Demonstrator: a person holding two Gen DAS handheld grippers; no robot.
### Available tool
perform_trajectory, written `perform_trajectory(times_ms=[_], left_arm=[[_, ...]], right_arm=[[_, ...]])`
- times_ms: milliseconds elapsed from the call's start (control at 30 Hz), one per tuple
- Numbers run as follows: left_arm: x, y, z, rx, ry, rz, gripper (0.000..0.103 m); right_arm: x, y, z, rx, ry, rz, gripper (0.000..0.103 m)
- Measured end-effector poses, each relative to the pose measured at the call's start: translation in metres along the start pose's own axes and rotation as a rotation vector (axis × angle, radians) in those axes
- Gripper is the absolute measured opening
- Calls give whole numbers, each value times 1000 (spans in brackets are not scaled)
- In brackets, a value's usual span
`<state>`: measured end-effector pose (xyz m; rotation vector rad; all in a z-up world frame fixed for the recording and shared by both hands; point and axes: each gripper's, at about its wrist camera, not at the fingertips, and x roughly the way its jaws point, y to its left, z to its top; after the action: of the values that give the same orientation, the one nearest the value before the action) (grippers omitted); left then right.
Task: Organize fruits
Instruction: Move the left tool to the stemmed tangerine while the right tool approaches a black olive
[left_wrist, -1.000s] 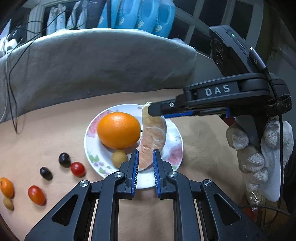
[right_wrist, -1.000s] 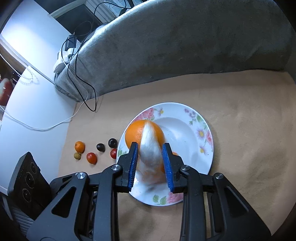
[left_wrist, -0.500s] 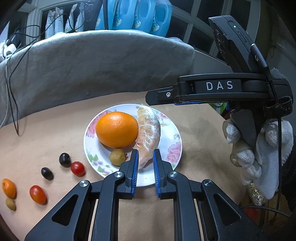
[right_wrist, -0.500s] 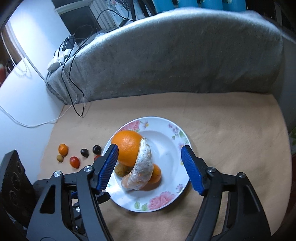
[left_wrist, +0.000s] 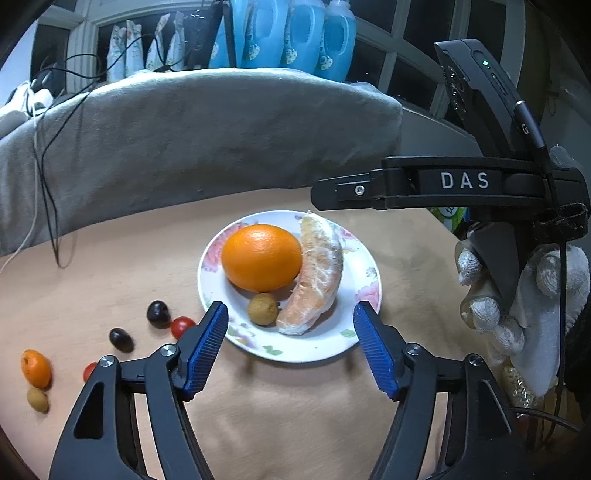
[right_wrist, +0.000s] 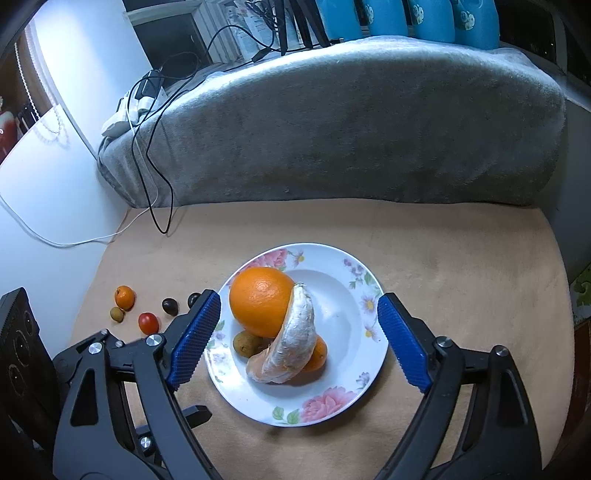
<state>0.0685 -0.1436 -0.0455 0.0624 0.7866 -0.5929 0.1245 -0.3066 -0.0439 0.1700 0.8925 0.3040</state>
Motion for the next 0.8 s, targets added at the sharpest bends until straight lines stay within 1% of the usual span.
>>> perform_trajectory(times_ms=[67, 467, 600, 800], left_arm=[[-1, 3, 0, -5, 0, 14, 76], [-15, 37, -8, -56, -21, 76, 76], [-21, 55, -13, -77, -23, 101, 76], [-37, 95, -24, -139, -29, 167, 76]], right_arm=[[1, 2, -1, -2, 2, 3, 89], [2, 20, -4, -22, -13, 21, 89], [0, 32, -5, -53, -38, 26, 89], [1, 56, -7, -138, -41, 32, 89]])
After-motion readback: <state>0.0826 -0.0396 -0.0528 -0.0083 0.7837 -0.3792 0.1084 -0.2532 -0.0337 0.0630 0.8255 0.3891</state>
